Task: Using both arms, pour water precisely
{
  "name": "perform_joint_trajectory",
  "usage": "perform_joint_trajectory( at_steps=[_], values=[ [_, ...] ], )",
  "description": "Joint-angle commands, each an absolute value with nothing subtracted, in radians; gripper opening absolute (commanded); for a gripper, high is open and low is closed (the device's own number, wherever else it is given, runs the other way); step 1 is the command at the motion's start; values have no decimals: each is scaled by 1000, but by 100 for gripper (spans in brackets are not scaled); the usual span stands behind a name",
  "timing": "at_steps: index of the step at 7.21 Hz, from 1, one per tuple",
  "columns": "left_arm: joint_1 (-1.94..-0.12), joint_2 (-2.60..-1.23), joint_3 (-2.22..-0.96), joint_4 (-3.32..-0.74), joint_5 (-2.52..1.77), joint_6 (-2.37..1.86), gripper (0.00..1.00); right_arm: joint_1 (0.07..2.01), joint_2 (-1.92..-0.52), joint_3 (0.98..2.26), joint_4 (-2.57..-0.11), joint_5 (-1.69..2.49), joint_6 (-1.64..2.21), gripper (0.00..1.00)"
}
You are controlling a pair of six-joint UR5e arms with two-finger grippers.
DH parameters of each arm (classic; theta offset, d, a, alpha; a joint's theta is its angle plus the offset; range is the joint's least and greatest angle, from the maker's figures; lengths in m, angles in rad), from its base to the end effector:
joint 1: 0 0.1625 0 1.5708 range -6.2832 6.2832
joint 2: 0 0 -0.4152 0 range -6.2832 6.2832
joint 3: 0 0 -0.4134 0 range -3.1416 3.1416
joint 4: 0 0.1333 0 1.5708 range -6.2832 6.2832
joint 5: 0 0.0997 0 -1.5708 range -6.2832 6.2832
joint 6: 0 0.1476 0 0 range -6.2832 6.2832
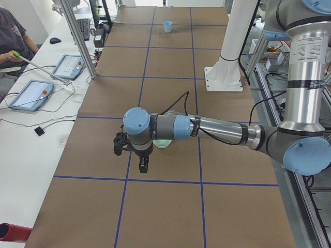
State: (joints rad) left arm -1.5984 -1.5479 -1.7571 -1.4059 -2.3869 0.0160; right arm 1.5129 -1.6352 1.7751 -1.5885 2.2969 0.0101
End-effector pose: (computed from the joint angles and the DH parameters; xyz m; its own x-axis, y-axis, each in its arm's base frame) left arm -0.0395 -0.4970 0.6116 0.6851 -0.0040 -0.7284 0.0166 0.9998 0.0102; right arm 0.0066 -0.4963 0.6166 0.7424 -0.1141 0.6602 0.0499 0.9921 0.1152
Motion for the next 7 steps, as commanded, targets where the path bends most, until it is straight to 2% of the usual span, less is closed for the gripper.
perform_joint_trajectory(
  at_steps=[1, 5, 7],
  values=[
    [-1600, -1545, -1759, -1417, -2378, 17, 100, 1505, -1640, 1775, -1585, 2287, 31, 100],
    [-1582, -1543, -1766, -1427, -2390, 12, 100, 1502, -1643, 1778, -1577, 2296, 31, 100],
    [-1469, -1542, -1769, -1519, -2420, -93, 97, 1487, -1644, 1778, -1562, 2298, 32, 100]
  ],
)
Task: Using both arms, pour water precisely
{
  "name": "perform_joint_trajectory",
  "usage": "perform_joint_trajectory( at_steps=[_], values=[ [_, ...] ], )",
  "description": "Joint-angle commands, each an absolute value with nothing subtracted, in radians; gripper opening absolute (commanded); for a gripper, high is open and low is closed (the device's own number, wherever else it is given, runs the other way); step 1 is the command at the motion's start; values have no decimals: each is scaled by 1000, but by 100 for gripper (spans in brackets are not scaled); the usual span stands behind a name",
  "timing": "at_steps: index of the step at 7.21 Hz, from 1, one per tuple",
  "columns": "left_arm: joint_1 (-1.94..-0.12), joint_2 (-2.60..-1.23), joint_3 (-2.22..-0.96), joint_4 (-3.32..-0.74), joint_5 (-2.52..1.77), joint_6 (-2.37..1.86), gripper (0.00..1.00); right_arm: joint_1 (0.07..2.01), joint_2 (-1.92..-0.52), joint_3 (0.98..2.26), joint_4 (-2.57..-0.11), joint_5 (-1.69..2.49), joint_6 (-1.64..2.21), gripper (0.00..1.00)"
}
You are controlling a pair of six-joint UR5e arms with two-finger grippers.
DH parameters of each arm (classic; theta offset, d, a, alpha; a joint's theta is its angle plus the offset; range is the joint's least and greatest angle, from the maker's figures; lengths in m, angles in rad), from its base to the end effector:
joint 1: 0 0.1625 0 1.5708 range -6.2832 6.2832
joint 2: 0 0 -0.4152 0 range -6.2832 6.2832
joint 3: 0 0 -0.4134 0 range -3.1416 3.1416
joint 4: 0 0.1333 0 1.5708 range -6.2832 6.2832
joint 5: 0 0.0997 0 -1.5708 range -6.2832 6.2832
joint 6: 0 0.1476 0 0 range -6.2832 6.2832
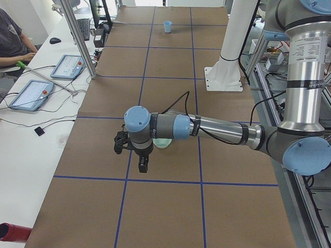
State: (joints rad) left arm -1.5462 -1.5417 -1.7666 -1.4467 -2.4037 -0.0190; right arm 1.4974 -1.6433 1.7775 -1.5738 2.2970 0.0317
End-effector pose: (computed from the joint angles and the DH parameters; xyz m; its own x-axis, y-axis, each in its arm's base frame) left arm -0.0118 -0.4999 0.6039 0.6721 0.0291 -0.7399 -0.0118 0.9995 0.0285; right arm -0.0009 -0.4941 0.6177 0.7413 -0.1101 0.6621 0.0492 0.9927 0.1099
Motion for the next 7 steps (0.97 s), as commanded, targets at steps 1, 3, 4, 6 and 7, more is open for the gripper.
perform_joint_trajectory(
  at_steps=[1, 3, 4, 6, 7],
  values=[
    [-1415, -1537, -1757, -1652, -2418, -235, 99, 1467, -1646, 1778, -1527, 2298, 31, 100],
    [-1274, -1514, -1732, -1733, -2416, -307, 100, 1457, -1658, 1776, -1487, 2302, 29, 100],
    [-1223, -1523, -1701, -1793, -2415, -393, 100, 1457, -1660, 1778, -1485, 2310, 32, 100],
    [-1116, -1529, -1585, -2050, -2389, -533, 99, 1457, -1660, 1773, -1485, 2350, 32, 100],
    [-1092, -1537, -1515, -2144, -2388, -537, 99, 1457, -1660, 1772, -1485, 2359, 32, 100]
  ],
)
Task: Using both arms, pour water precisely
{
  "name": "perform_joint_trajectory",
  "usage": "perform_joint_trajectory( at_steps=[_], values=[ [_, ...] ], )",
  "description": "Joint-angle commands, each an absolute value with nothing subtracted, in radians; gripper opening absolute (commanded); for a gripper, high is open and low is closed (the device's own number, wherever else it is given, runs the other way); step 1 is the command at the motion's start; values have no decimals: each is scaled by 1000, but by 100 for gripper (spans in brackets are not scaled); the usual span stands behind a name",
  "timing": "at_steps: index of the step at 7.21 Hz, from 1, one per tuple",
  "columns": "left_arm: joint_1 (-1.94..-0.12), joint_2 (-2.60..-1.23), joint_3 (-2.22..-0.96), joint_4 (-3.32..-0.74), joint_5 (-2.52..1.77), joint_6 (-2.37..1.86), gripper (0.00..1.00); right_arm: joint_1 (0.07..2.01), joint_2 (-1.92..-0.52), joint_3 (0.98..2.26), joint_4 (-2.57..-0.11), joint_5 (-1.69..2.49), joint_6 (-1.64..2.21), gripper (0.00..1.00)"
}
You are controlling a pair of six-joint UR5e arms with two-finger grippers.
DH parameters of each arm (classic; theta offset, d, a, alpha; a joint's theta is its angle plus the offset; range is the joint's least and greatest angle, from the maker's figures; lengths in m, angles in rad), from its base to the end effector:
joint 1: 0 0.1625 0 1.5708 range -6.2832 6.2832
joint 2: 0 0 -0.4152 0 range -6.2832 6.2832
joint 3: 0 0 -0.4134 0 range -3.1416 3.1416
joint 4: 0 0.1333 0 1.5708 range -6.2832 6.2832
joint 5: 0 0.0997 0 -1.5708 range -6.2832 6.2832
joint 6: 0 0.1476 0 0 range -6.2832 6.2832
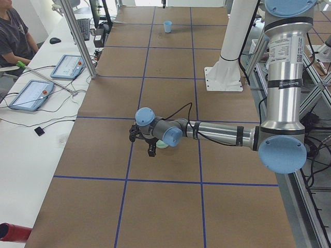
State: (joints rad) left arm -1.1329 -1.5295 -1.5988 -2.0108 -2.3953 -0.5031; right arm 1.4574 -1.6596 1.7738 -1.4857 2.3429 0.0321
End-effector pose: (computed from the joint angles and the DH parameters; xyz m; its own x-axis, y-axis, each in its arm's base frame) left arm 0.2015 -0.4892 0.6328 0.6119 0.0958 -0.7851 -0.1039 0.9938 0.0403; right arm -0.0256 -0.4928 0.6129 0.6994 -0.1869 0.6898 0.0885 0.9804 0.1759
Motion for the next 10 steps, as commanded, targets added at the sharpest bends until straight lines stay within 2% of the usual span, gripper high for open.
perform_joint_trajectory(
  at_steps=[1, 2, 3, 4, 5, 8, 10],
  values=[
    [-1083, -1548, -1496, -2158, -2388, -538, 99, 1457, -1660, 1773, -1485, 2361, 32, 100],
    [-1054, -1552, -1494, -2161, -2388, -541, 97, 1457, -1660, 1773, -1485, 2364, 32, 100],
    [-1040, -1557, -1496, -2163, -2388, -560, 83, 1457, -1660, 1775, -1485, 2365, 32, 100],
    [-1035, -1557, -1496, -2163, -2390, -560, 53, 1457, -1660, 1775, -1483, 2364, 32, 100],
    [-1034, -1562, -1502, -2161, -2396, -577, 1, 1457, -1660, 1775, -1483, 2365, 32, 100],
    [-1034, -1614, -1490, -2143, -2509, -641, 0, 1457, -1658, 1776, -1483, 2365, 32, 100],
    [-1034, -1730, -1538, -2092, -2560, -813, 0, 1457, -1658, 1773, -1483, 2364, 34, 100]
  ],
)
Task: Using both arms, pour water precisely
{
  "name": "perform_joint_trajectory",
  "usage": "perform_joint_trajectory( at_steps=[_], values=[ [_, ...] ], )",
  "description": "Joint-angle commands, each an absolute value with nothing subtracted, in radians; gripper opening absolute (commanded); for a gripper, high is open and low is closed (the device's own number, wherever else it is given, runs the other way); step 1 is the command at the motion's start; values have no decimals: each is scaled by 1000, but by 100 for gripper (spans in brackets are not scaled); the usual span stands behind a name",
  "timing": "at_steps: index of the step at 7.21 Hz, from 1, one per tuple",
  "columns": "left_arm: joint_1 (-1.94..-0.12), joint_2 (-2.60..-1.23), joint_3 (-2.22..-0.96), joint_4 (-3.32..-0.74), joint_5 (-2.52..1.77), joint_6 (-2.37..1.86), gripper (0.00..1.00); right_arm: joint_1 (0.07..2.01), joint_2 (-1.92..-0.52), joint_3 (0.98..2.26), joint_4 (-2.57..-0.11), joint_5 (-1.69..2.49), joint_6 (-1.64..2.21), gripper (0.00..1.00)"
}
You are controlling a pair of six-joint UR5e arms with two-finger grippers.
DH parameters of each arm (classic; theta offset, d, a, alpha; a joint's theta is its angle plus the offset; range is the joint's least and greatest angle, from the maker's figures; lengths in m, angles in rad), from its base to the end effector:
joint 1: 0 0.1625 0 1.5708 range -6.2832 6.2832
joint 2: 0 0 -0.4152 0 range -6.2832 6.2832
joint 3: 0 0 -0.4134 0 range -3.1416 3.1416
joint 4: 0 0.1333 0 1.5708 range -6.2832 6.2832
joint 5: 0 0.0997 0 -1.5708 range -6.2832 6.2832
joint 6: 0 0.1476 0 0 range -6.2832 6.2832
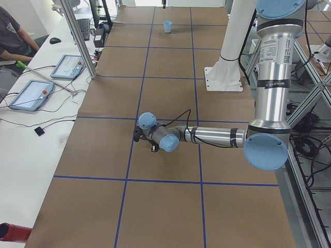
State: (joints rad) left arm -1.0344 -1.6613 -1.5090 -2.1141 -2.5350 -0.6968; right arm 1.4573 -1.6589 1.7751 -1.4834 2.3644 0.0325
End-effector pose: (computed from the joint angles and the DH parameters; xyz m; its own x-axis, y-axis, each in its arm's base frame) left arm 0.2861 -0.5048 0.5809 0.4772 0.0528 -0.8772 -0.1609 0.9866 -0.0282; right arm -0.0279 -0.4927 0.6094 0.6837 -0.1909 0.7044 0.0888 0.9798 0.1794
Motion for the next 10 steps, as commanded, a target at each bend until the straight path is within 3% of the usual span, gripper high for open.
perform_joint_trajectory(
  at_steps=[1, 4, 6, 10],
  values=[
    [-990, -1812, -1574, -2094, -2557, -992, 0, 1457, -1658, 1773, -1485, 2364, 34, 100],
    [-743, -2079, -1545, -2089, -2366, -1337, 0, 1457, -1660, 1767, -1486, 2370, 34, 100],
    [-697, -2313, -1369, -1996, -2278, -1370, 0, 1457, -1660, 1769, -1486, 2372, 35, 100],
    [-635, -2402, -1264, -1983, -2194, -1370, 0, 1457, -1660, 1769, -1486, 2372, 35, 100]
  ],
)
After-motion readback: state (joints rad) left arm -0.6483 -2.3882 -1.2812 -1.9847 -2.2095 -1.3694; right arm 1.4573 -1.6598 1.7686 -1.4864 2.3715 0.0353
